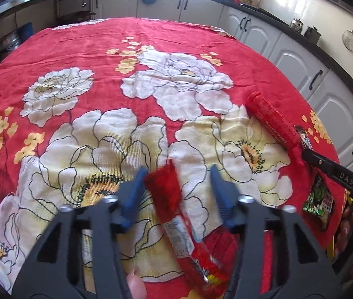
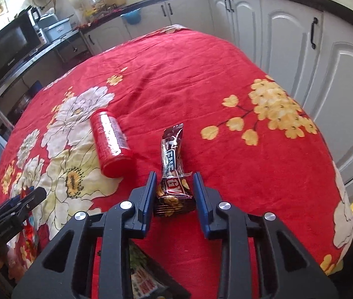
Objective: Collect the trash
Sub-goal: 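Grasp the brown chocolate bar with the right tool while the left tool grasps the red snack wrapper, then carry the chocolate bar and red wrapper with both tools over the yellow bin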
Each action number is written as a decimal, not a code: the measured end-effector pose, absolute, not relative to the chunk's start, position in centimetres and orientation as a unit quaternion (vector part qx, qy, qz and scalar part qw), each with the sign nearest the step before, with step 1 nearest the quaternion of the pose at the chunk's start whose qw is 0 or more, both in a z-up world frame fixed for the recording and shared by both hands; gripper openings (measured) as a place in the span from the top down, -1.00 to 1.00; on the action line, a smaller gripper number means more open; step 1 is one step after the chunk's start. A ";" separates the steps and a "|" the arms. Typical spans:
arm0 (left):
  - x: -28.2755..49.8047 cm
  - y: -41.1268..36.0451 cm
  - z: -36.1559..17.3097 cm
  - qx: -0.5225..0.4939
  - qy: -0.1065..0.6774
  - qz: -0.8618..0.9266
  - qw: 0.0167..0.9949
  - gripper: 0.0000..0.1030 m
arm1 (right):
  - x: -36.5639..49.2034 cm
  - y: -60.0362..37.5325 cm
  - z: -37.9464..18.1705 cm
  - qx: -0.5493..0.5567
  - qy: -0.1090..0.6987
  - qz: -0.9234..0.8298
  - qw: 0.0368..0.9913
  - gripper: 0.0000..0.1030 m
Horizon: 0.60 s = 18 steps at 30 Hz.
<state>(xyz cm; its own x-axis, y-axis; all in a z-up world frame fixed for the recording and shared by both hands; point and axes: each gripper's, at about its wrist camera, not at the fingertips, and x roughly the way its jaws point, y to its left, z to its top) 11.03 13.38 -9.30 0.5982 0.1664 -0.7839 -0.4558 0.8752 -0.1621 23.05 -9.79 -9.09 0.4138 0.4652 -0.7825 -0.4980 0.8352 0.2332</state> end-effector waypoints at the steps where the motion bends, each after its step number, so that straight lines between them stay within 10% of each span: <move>1: 11.2 13.2 -9.4 -0.173 0.412 0.174 0.878 0.49 | 23.1 -10.1 -9.1 -0.014 0.457 0.283 0.843 0.45; 18: 11.5 10.0 -7.7 -0.137 0.377 0.106 0.910 0.83 | 20.9 -16.7 -6.6 0.036 0.405 0.261 0.875 0.45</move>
<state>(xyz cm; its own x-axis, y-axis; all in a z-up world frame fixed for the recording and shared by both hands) 11.49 9.96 -7.71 0.6936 0.0897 -0.7147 -0.2964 0.9399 -0.1697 20.92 -16.73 -6.59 0.5354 0.4866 -0.6903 -0.4282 0.8609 0.2748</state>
